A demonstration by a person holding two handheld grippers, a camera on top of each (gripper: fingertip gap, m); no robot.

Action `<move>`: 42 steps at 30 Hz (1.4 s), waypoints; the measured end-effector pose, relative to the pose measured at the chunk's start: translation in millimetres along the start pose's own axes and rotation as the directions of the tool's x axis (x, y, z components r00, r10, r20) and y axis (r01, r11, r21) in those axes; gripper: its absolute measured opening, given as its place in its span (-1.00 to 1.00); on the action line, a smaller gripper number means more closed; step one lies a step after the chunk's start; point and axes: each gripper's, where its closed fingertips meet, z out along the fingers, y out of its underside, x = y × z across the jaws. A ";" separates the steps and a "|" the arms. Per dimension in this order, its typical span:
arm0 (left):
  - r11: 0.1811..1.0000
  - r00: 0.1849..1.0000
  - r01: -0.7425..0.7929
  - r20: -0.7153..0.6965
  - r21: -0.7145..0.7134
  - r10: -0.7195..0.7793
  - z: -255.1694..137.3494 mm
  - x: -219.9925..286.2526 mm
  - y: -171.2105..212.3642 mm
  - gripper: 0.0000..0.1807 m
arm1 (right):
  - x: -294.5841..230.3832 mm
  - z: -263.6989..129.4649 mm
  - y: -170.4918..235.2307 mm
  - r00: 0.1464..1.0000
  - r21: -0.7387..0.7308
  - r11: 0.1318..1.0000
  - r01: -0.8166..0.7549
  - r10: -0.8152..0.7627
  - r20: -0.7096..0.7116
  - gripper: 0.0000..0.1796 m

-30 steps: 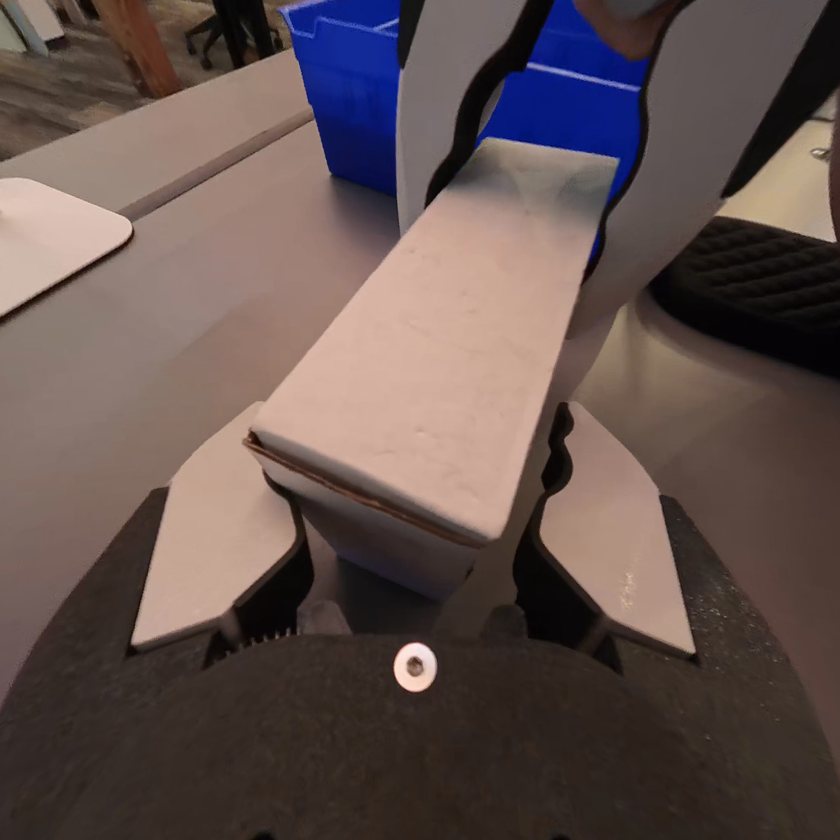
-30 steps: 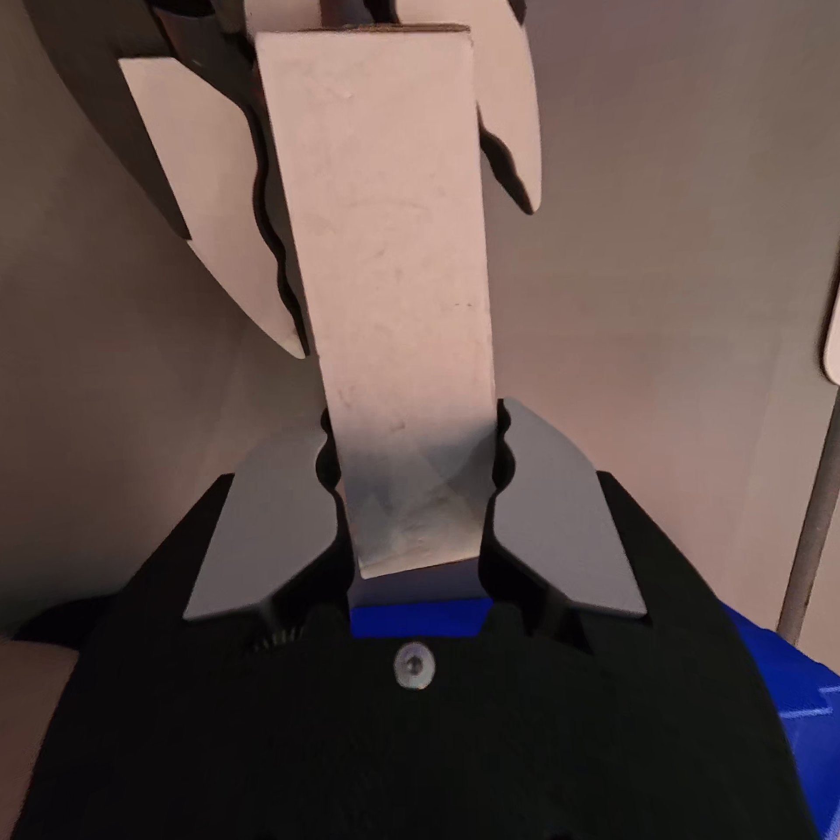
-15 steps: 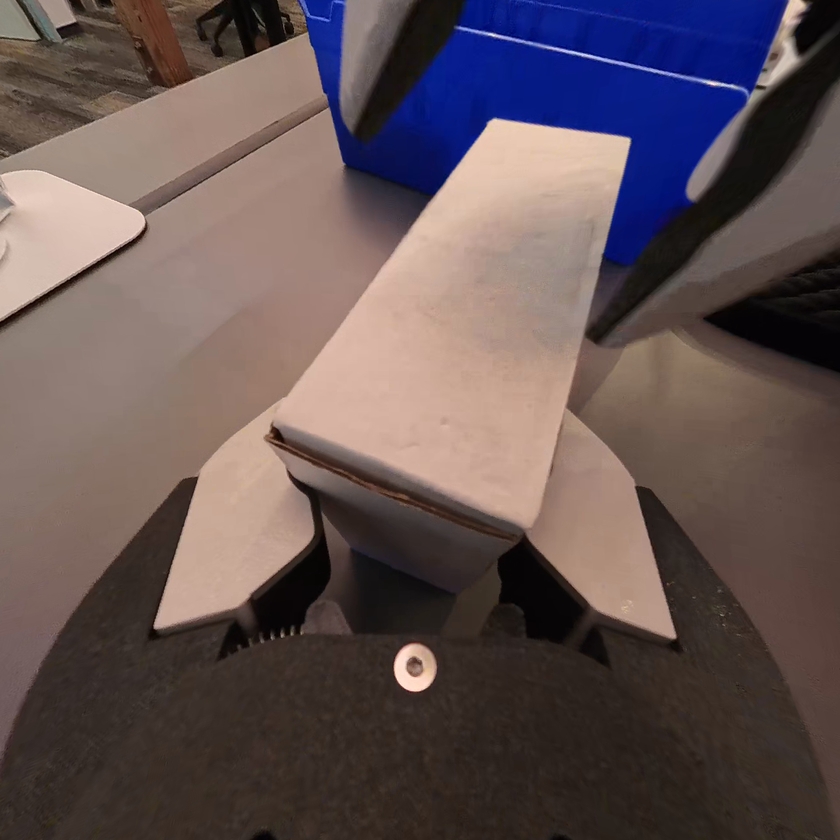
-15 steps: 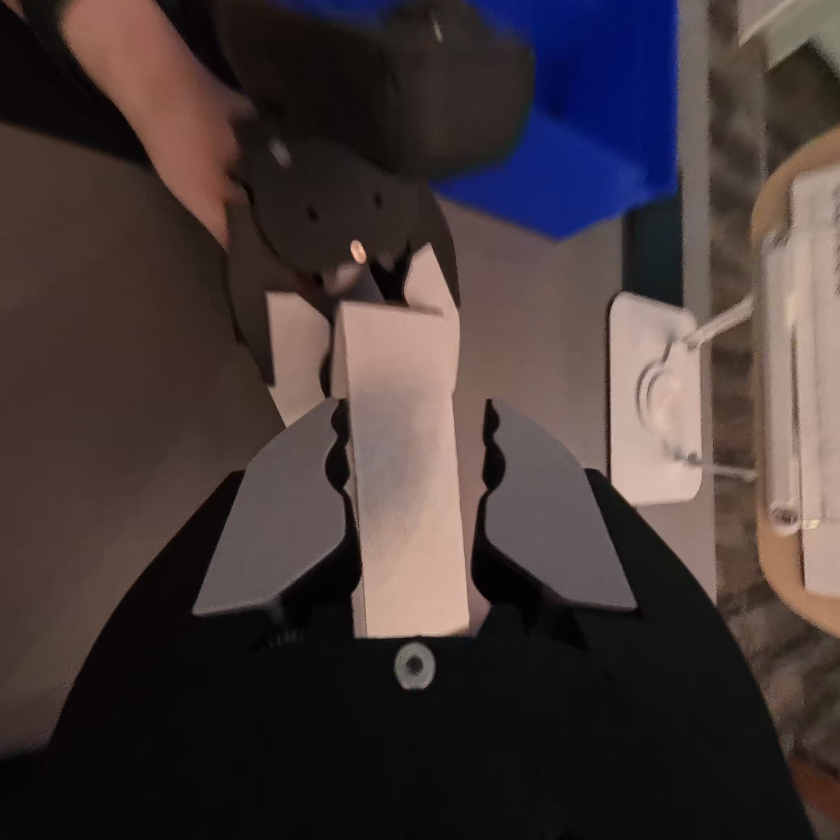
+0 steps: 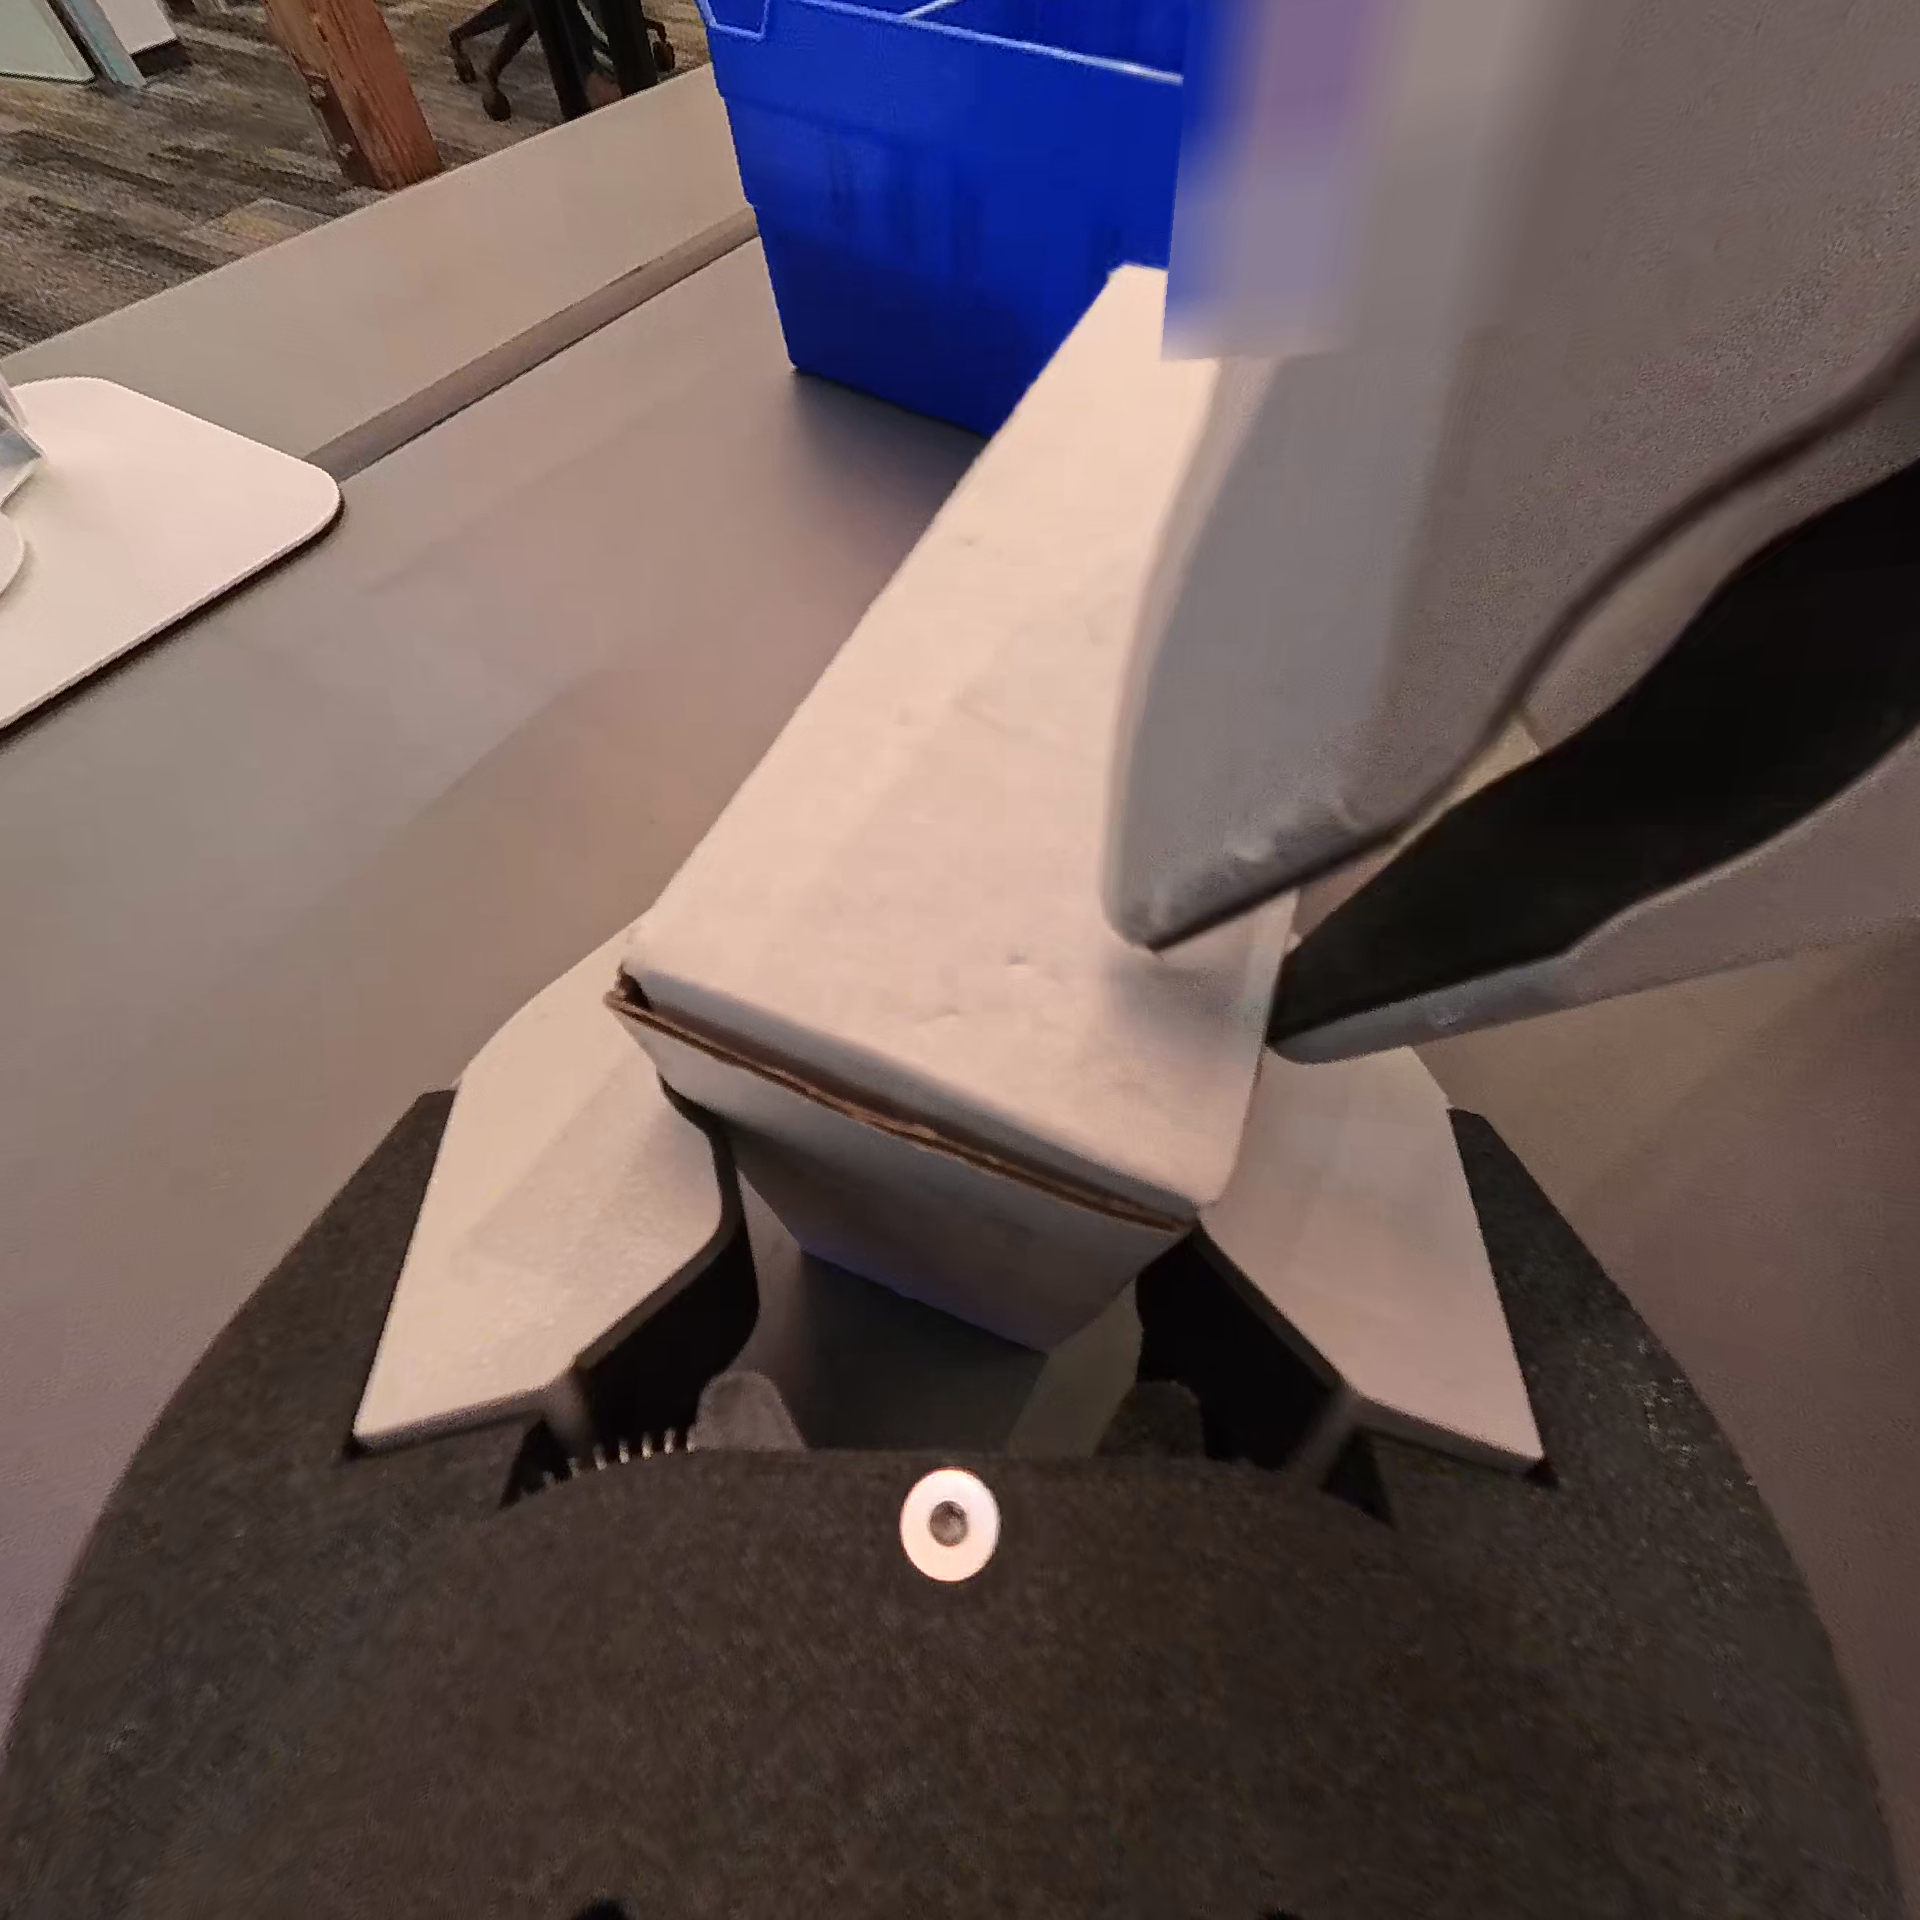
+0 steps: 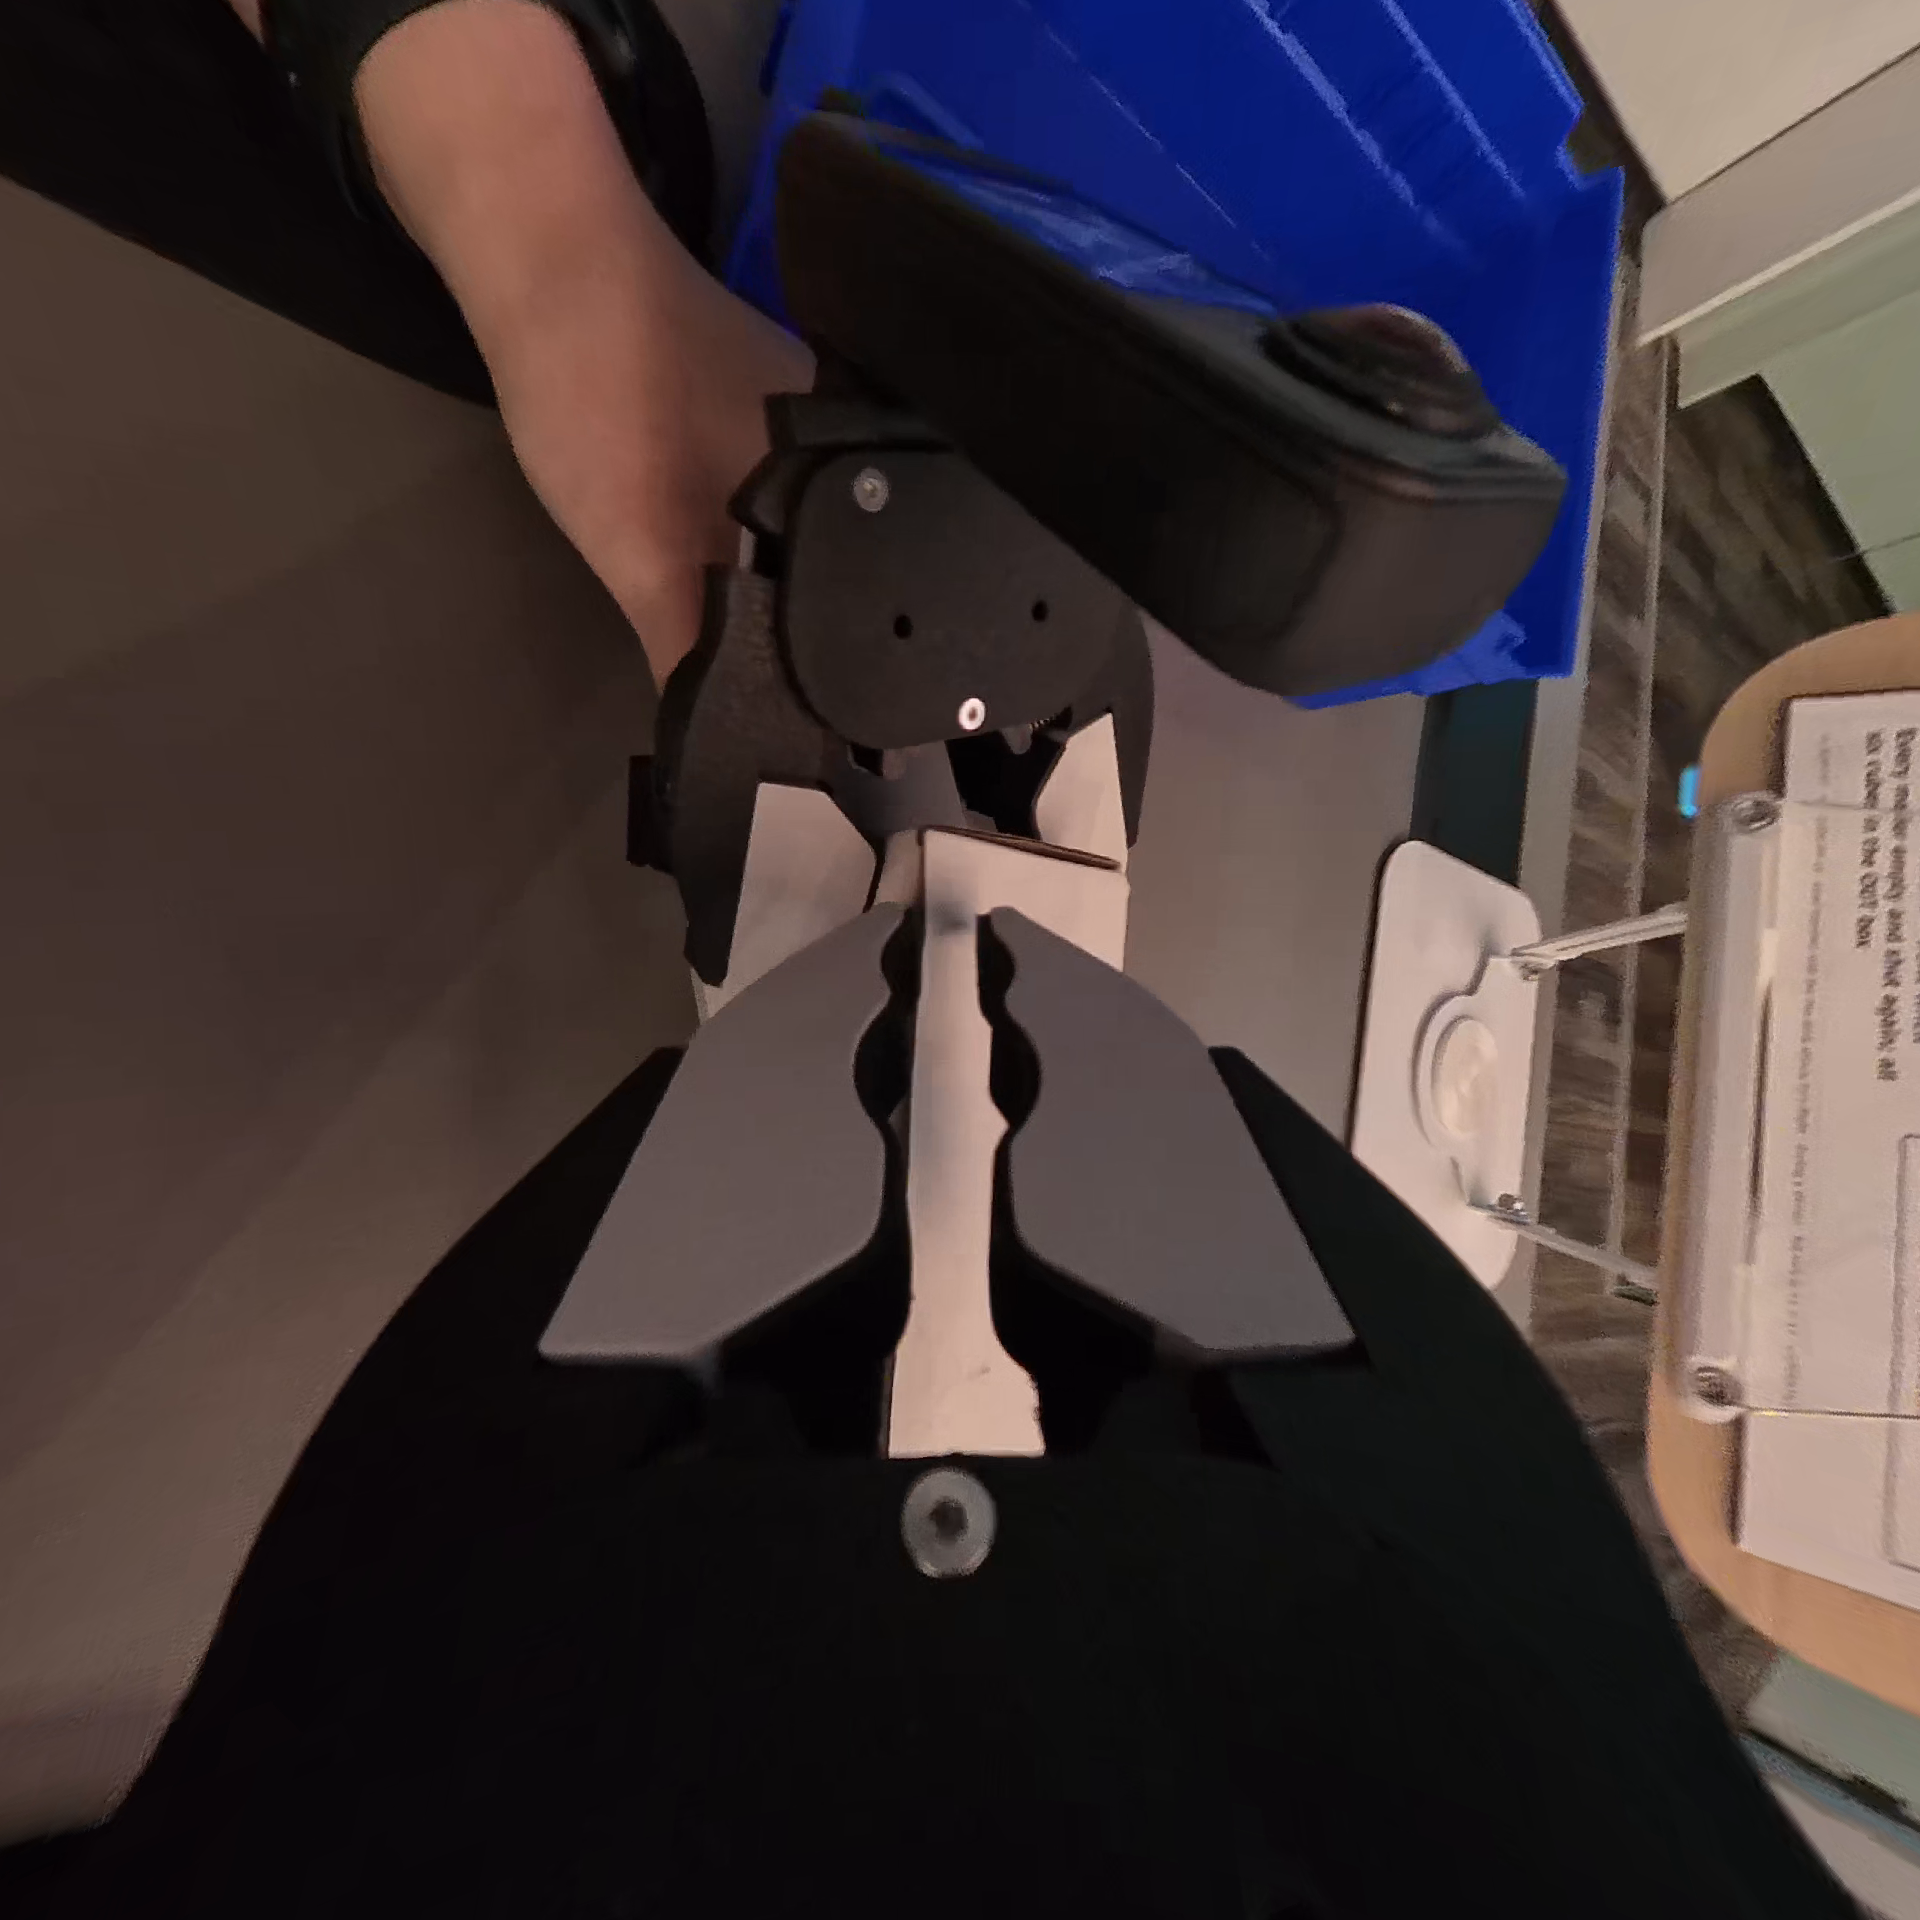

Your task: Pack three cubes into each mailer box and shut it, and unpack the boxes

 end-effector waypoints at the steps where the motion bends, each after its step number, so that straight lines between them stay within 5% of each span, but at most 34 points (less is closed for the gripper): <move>1: 1.000 1.000 0.003 0.004 0.000 -0.003 -0.1 -0.8 0.0 0.02 | -0.8 0.2 -0.5 0.999 -0.001 1.000 0.030 -0.030 -0.015 -0.92; 20: 1.000 0.999 0.024 0.046 0.004 -0.024 -0.4 -10.8 -0.6 0.01 | 12.4 -0.8 -3.0 0.969 -0.008 0.988 0.153 -0.152 -0.195 -0.99; 27: 0.999 0.998 0.033 0.058 0.003 -0.033 -1.2 -13.0 0.5 0.02 | 17.1 2.7 -2.3 0.964 0.004 0.990 0.144 -0.139 -0.228 -0.87; 42: 0.999 0.997 0.041 0.059 0.000 -0.041 -0.1 -13.8 -0.4 0.00 | 19.0 2.1 -1.2 0.951 -0.057 0.981 0.187 -0.195 -0.239 -0.97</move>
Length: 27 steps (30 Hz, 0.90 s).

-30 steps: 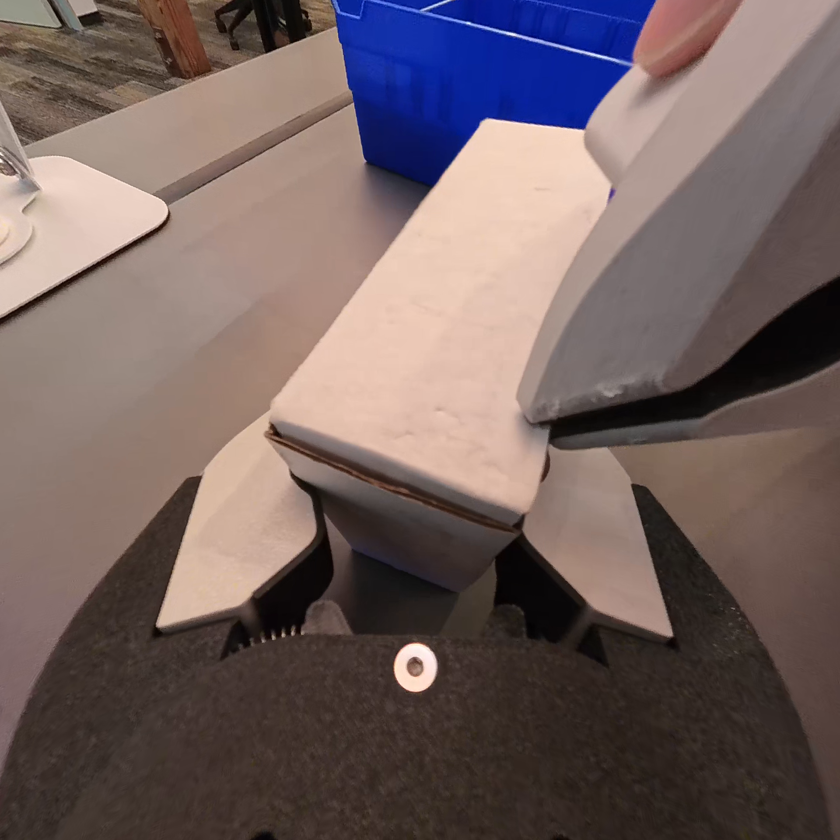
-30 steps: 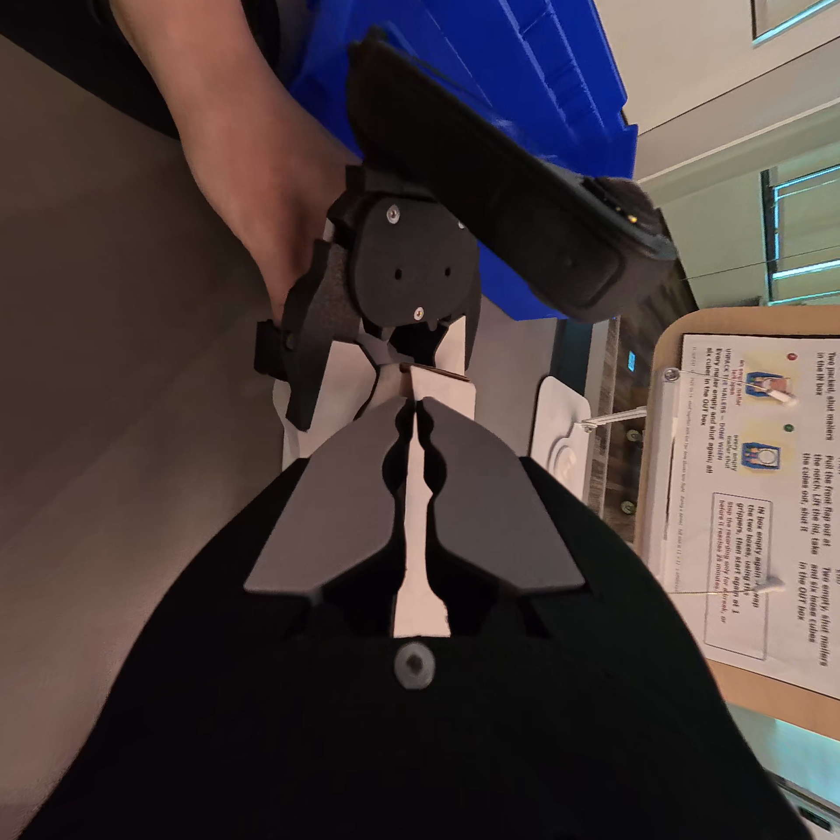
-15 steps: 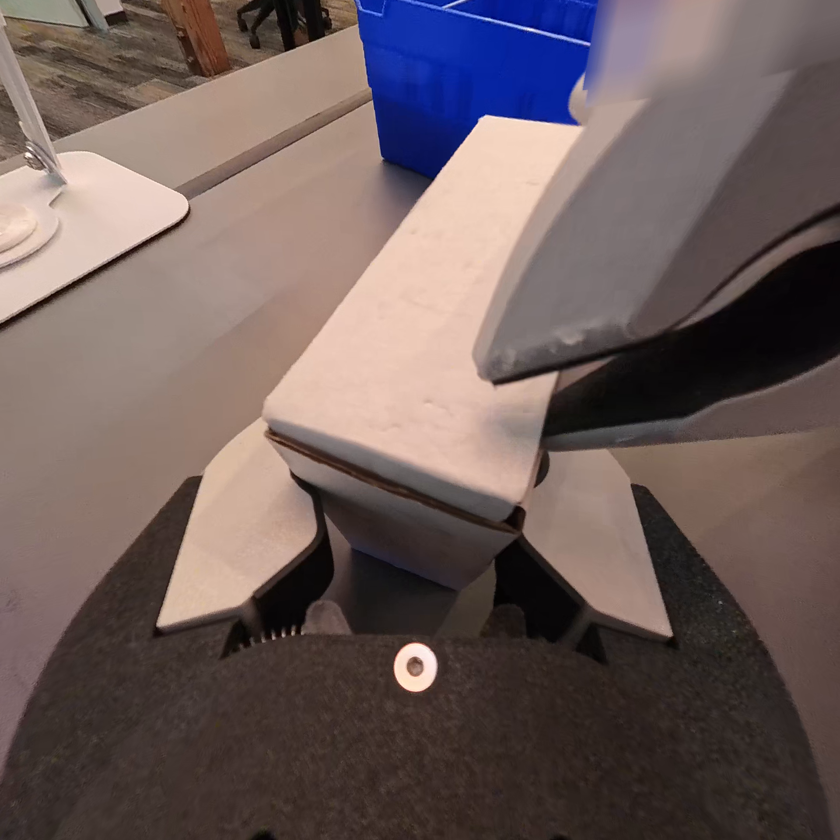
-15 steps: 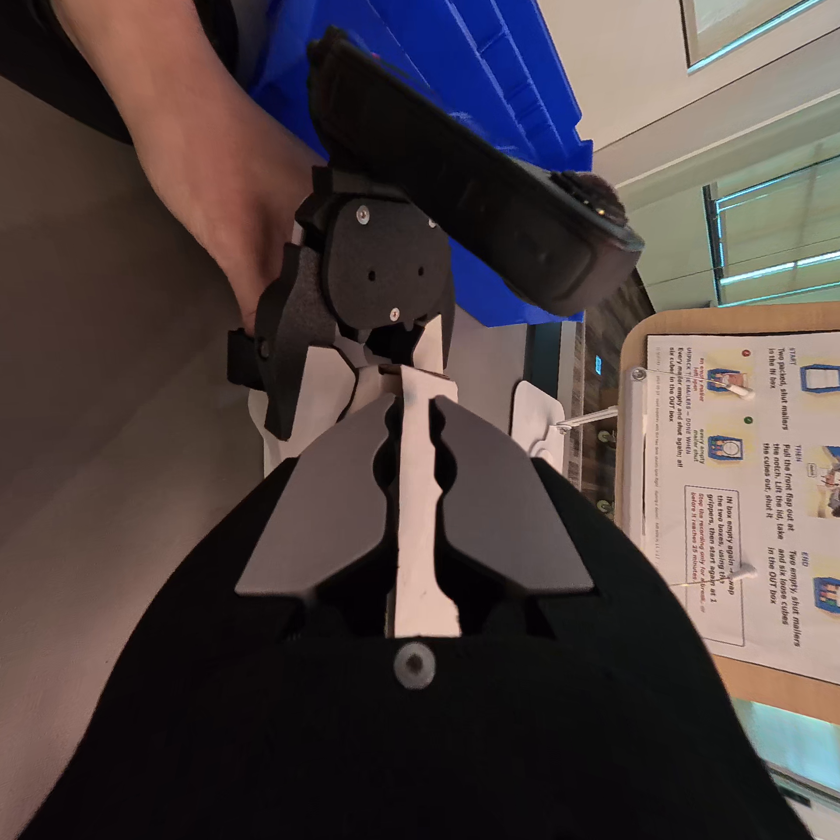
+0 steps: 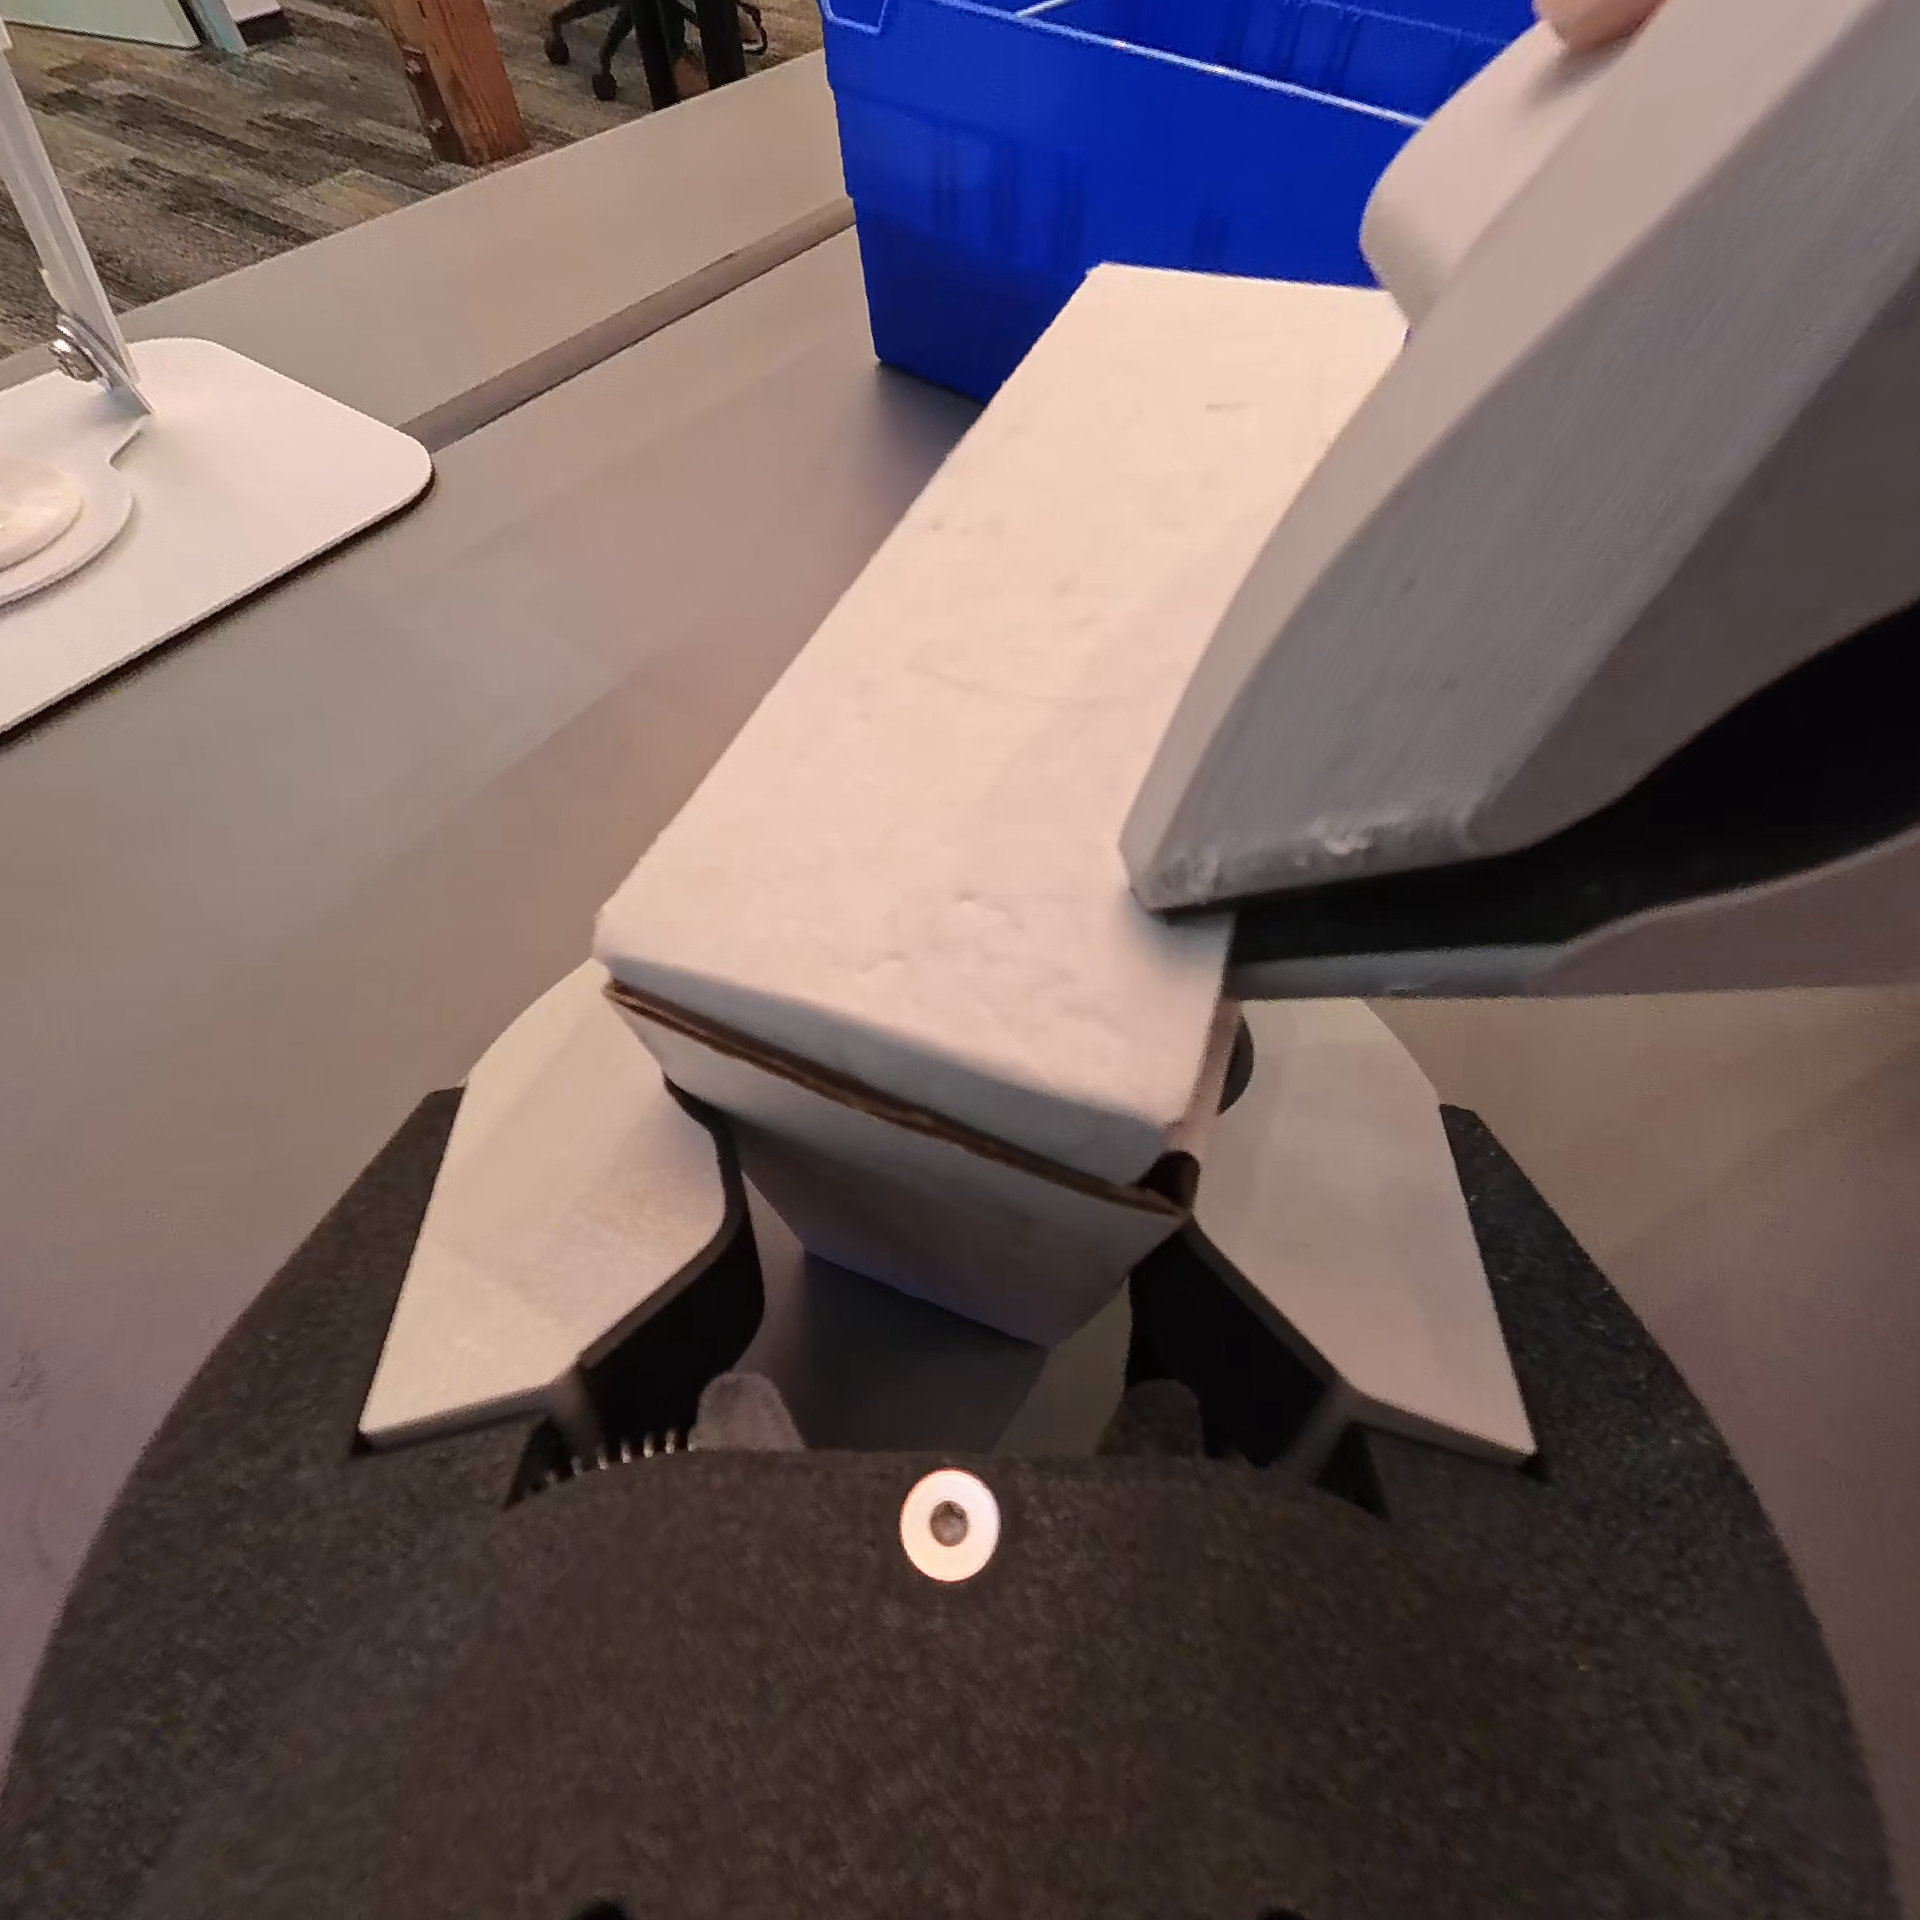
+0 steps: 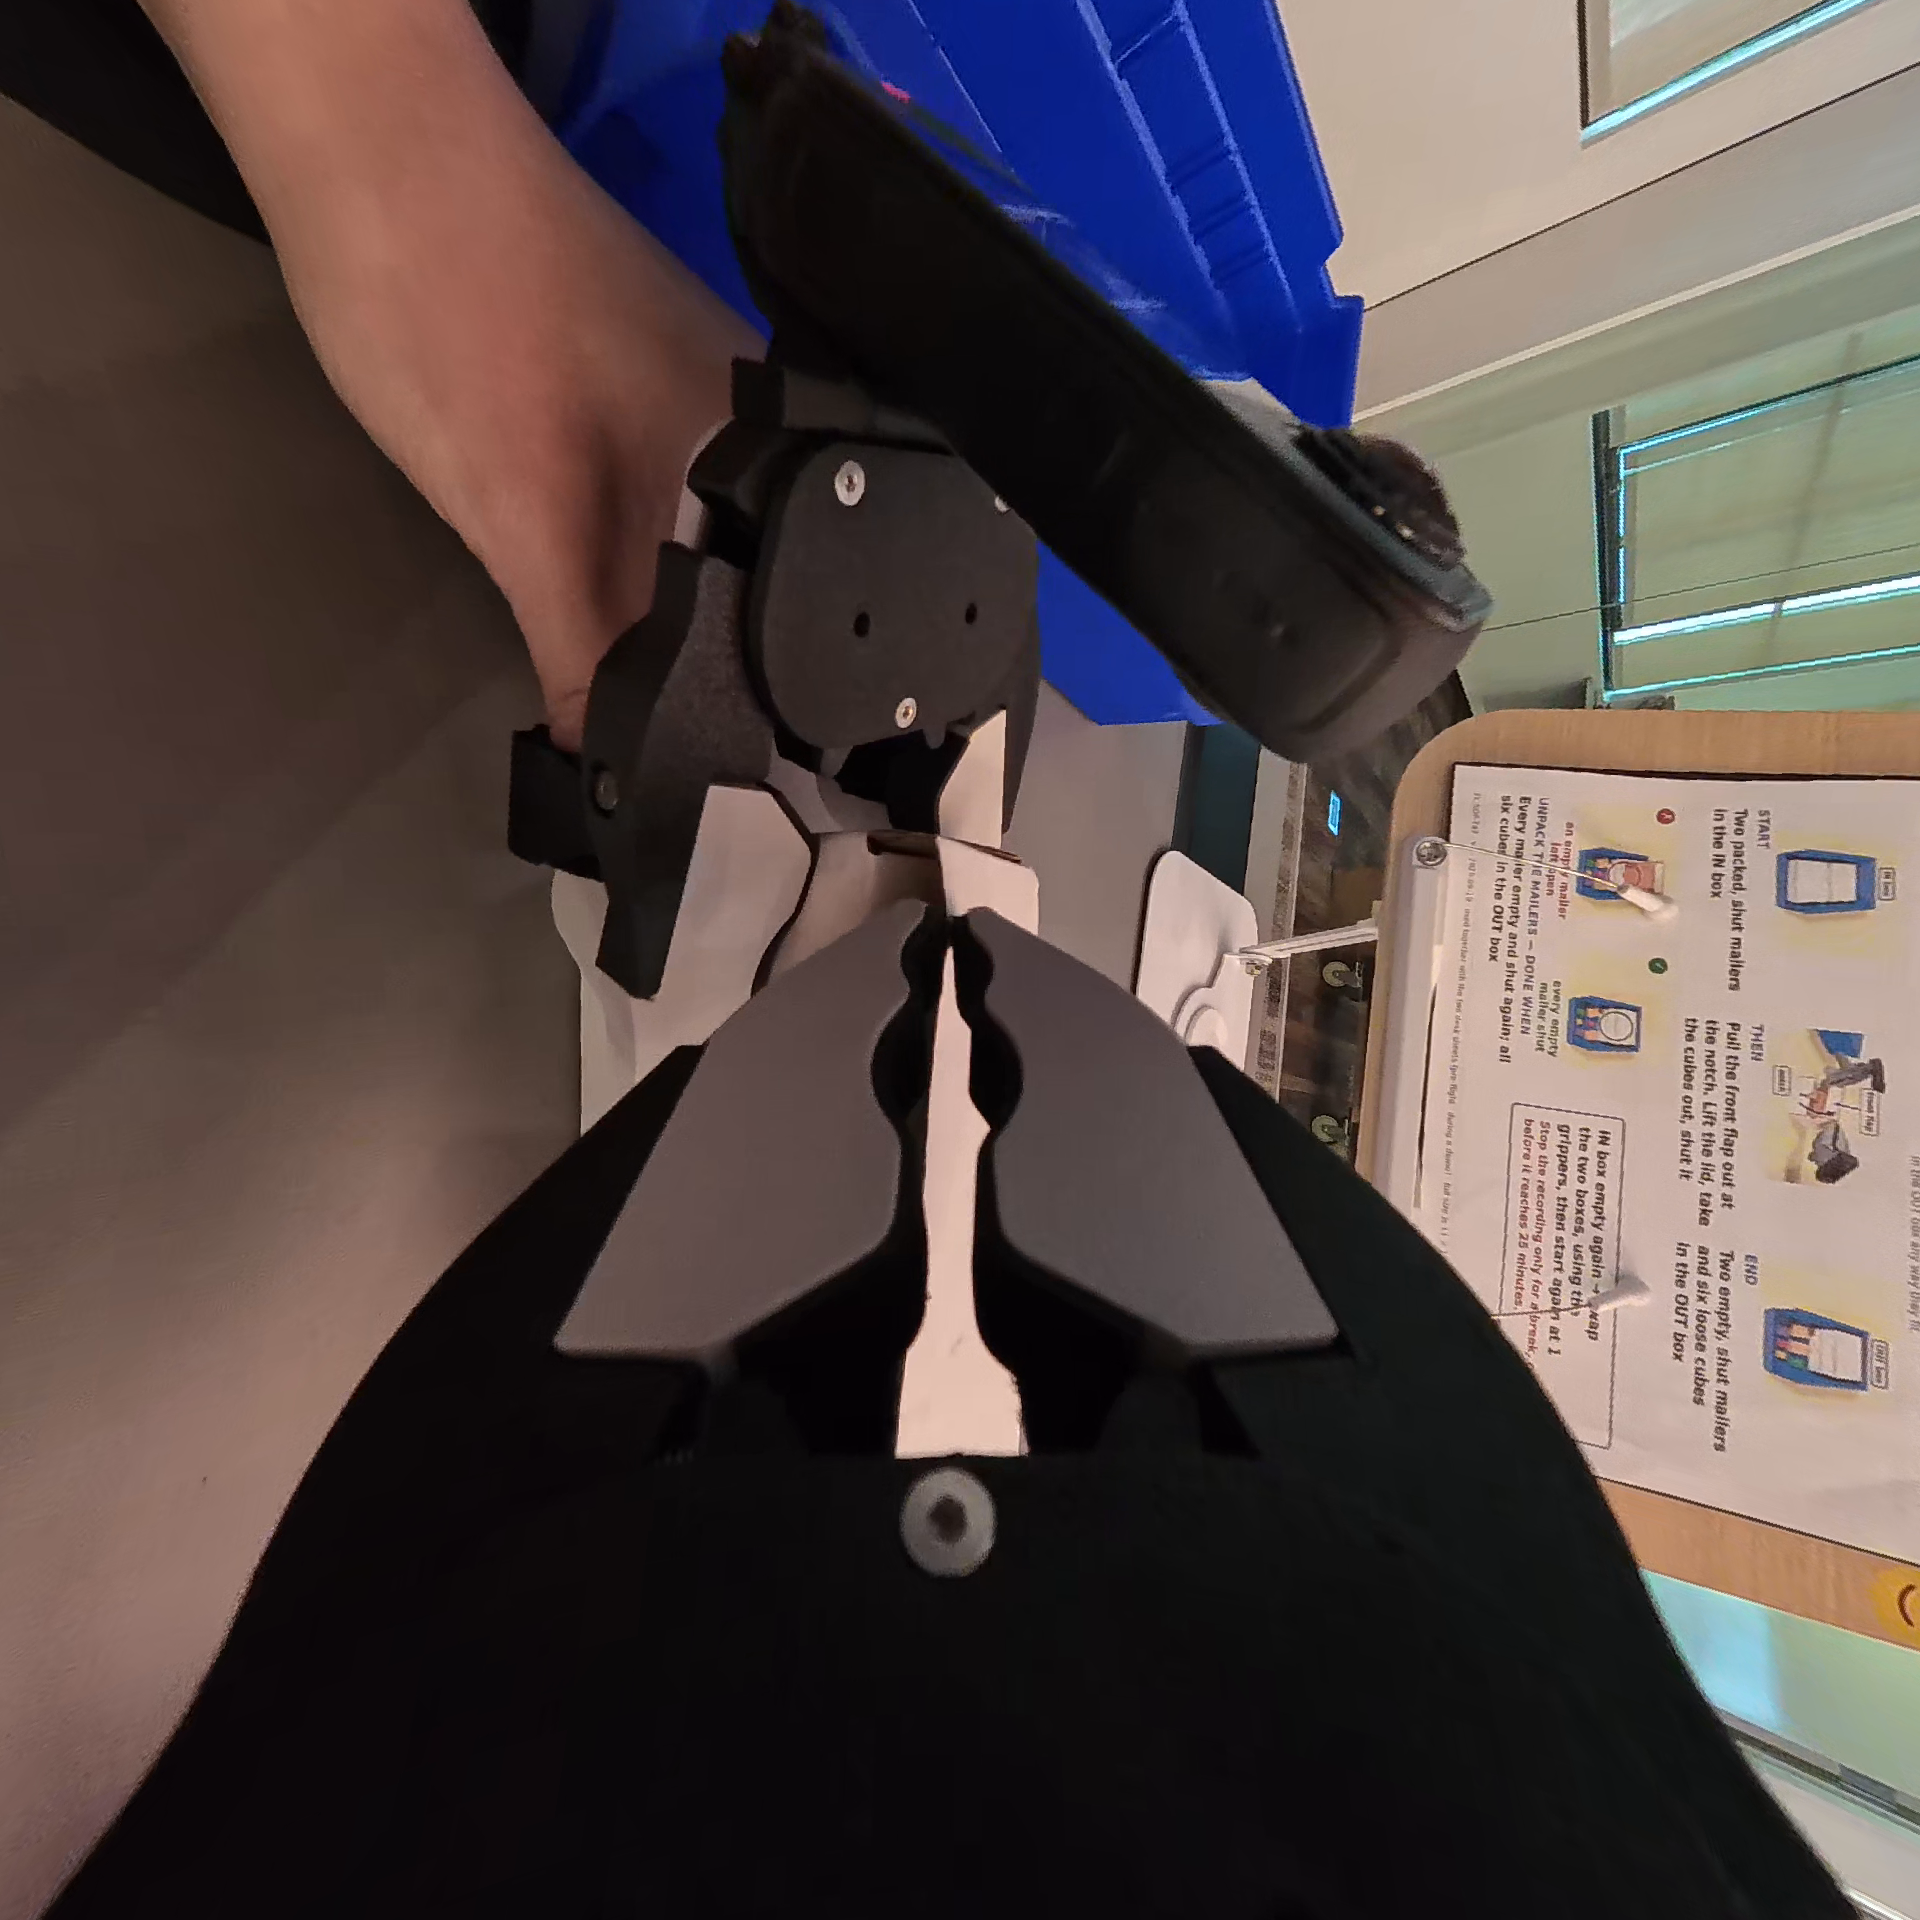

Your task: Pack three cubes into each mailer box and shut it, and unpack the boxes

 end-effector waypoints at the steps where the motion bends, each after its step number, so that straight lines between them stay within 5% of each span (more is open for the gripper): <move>1: 1.000 1.000 0.001 0.000 0.000 -0.001 0.0 0.1 0.2 0.00 | -0.2 0.1 0.0 1.000 0.000 1.000 -0.004 0.004 0.002 -0.97; 10: 0.999 0.999 -0.047 0.000 -0.006 0.047 0.6 5.8 1.0 -0.01 | 21.4 -9.3 -0.5 0.995 0.017 0.999 -0.036 0.037 -0.094 -0.97; 20: 0.999 0.999 -0.049 -0.001 -0.009 0.049 0.7 6.7 1.1 0.00 | 18.7 -21.2 39.6 0.981 -0.051 0.979 -0.195 0.196 0.010 -0.84; 27: 0.997 0.997 -0.077 -0.005 -0.003 0.077 0.2 8.4 0.5 0.00 | 13.2 -22.9 37.8 0.974 -0.072 0.976 -0.204 0.210 0.083 -0.95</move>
